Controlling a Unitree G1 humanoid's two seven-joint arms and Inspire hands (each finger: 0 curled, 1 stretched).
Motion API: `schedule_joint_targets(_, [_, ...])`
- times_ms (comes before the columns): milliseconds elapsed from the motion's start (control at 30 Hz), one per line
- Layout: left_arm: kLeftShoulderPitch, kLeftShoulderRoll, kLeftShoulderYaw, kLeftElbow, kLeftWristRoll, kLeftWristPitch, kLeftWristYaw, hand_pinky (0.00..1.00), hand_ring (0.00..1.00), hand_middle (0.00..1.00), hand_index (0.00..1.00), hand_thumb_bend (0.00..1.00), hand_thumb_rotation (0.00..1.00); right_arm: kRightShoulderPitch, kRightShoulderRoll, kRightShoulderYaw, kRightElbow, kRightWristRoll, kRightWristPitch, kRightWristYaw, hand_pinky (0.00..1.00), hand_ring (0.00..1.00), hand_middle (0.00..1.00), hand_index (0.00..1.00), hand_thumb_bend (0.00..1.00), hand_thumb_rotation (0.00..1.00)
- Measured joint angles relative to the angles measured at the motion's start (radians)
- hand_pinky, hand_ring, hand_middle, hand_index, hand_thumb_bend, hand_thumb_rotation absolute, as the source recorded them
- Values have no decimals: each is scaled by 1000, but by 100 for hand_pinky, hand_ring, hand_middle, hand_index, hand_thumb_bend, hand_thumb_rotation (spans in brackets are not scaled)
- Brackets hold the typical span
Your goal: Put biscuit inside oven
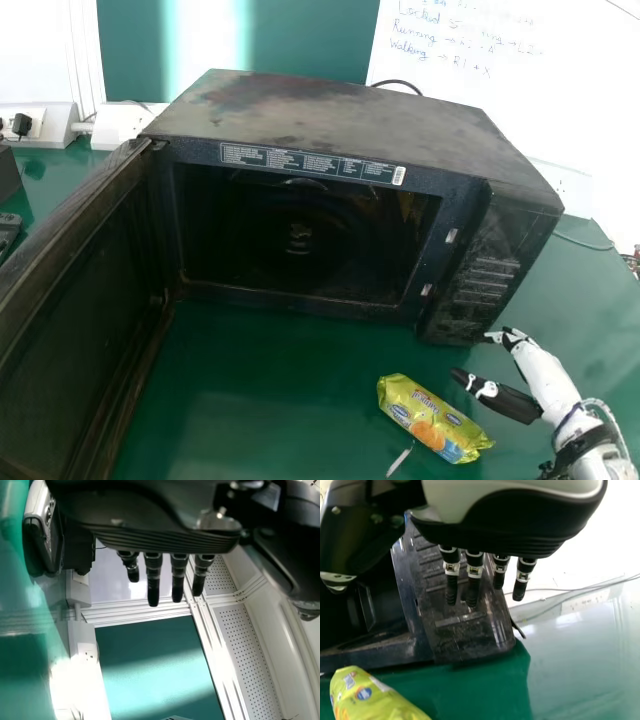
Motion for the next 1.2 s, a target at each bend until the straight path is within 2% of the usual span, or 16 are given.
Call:
schedule_joint_targets(433, [14,-15,0,-44,8,16,11,74,88,96,98,87,99,1,-35,14,-14,-46,-1,30,93,84,86,83,100,47])
schedule_joint_targets(700, [24,-20,0,-61,9,24,15,74,88,96,98,88,99,-3,-62,18,-25,-83,21,53,94,85,86,83,100,50])
schedule_joint_targets(1000, [35,-25,-2,-79,16,31,19,75,88,96,98,89,98,-5,-100,26,-66,-121,52,109,95,84,86,84,100,48])
schedule_joint_targets(1200, [39,-31,-3,-95,18,37,23,74,88,96,99,88,99,-4,-106,33,-90,-144,73,133,91,83,86,83,100,48])
